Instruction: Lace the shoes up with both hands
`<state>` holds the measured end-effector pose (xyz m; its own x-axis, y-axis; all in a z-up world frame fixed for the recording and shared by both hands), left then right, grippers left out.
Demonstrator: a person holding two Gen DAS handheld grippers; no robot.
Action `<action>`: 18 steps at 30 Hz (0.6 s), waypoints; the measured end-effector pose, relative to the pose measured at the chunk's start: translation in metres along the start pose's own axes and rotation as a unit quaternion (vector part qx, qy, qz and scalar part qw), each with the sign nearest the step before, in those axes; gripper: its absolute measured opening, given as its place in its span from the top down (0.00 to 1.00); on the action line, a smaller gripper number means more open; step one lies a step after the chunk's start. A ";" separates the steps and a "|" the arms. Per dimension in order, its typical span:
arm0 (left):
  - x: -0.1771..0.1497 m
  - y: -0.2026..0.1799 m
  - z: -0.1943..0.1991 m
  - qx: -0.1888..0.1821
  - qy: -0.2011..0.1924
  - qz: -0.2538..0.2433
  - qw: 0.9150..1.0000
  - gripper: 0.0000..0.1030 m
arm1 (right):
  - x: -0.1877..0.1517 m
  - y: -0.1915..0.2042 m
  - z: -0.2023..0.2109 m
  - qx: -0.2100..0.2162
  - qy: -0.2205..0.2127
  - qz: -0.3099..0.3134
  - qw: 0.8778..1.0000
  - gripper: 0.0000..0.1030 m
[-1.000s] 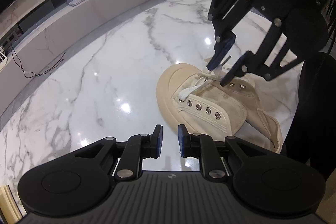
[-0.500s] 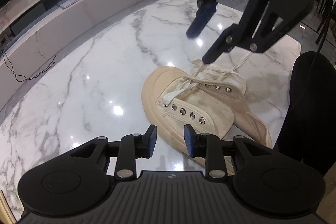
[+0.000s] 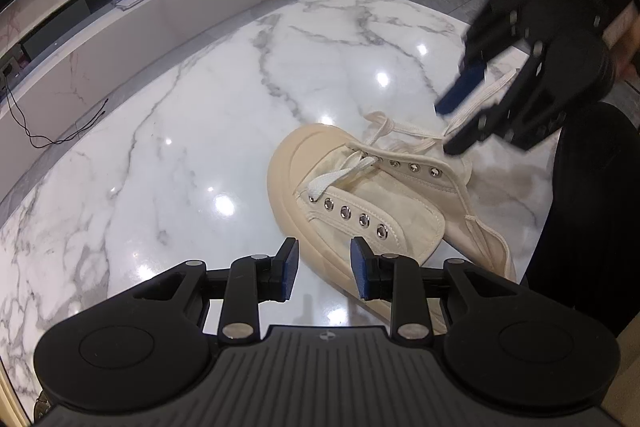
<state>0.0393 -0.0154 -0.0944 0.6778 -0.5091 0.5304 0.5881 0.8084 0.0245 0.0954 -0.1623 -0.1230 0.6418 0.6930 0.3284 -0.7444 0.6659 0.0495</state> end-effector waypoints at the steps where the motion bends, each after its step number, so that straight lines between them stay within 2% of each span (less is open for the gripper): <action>1: 0.000 0.000 0.000 0.000 0.001 0.000 1.000 0.74 | -0.002 0.001 -0.005 0.005 0.002 -0.009 1.000 0.81; 3: 0.000 0.000 -0.001 -0.001 0.003 0.001 1.000 0.74 | -0.005 0.002 -0.018 0.007 0.009 -0.018 1.000 0.90; 8: 0.003 0.002 -0.005 -0.009 0.005 0.018 1.000 0.74 | -0.002 -0.007 -0.043 -0.010 0.024 -0.034 0.999 0.90; 18: 0.018 0.012 -0.019 -0.023 0.020 0.119 0.992 0.74 | 0.016 -0.029 -0.061 -0.023 0.017 -0.120 0.992 0.86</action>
<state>0.0672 -0.0204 -0.1003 0.8161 -0.3171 0.4832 0.4279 0.8935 -0.1363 0.1385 -0.1535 -0.1765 0.8062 0.5211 0.2800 -0.5605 0.8243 0.0798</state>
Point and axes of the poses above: each gripper's, at about its wrist camera, not at the fingertips, and z roughly against the way its jaws point, y to its left, x to its top, the point moved 6 cm from there along -z, roughly the way its jaws point, and after that the axes turned 2 degrees about z, right-handed, at the moved point
